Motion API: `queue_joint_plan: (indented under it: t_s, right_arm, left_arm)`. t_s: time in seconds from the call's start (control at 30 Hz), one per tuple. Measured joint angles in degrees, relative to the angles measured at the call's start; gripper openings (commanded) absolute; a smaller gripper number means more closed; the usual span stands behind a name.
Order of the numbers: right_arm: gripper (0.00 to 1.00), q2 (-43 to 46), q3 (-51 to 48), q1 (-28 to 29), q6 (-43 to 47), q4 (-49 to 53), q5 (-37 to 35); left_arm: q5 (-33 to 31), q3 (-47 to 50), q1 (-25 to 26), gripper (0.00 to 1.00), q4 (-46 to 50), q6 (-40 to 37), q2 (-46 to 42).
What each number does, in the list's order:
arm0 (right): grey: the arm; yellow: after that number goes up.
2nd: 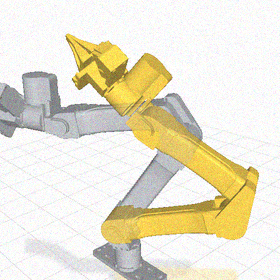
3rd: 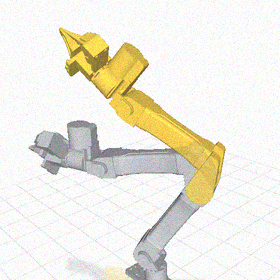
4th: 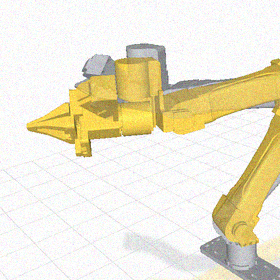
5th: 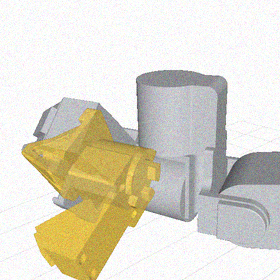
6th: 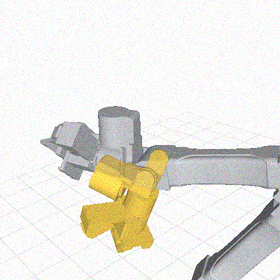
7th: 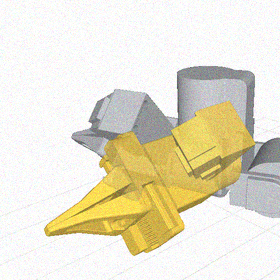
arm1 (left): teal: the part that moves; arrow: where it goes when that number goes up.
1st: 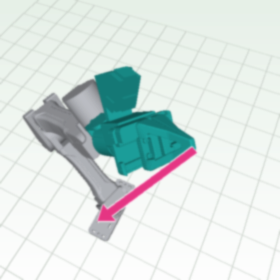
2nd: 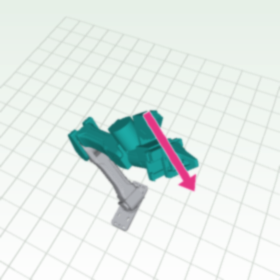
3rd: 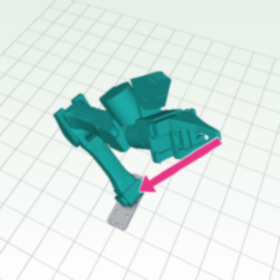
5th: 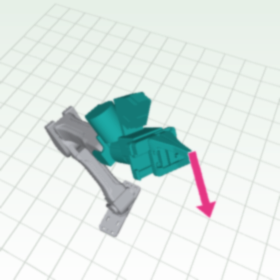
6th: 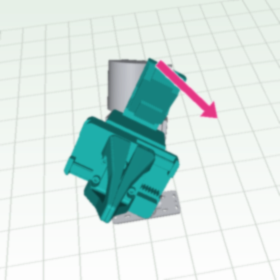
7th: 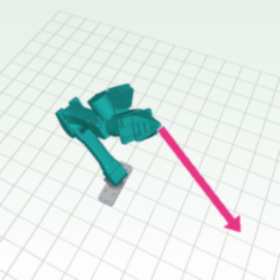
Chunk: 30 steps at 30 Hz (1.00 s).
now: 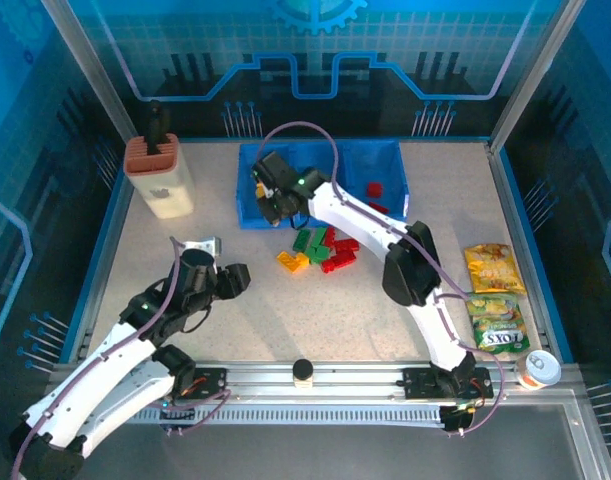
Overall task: Sort the legos into containers by color
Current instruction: Place the lego in the container.
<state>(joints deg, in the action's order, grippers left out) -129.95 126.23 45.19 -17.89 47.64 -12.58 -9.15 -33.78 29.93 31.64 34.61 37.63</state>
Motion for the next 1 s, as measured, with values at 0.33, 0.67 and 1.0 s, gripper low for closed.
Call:
queue_joint_plan:
  t_s: [0.33, 0.67, 1.0]
  right_arm:
    - [0.65, -13.77, 20.68, -4.26, -0.48, 6.38, -2.19]
    - [0.69, -4.09, 6.14, -3.76, -0.24, 1.97, -2.54]
    - [0.70, 27.19, -28.70, -2.12, -1.18, -11.43, -3.76]
  left_arm:
    - [-0.02, 0.20, 1.77, 0.57, 1.14, 1.40, -0.85]
    - [0.00, 0.17, 2.95, 0.62, 0.33, 1.46, 2.64]
    - [2.14, -1.44, 4.11, 0.66, -5.18, 1.46, 16.37]
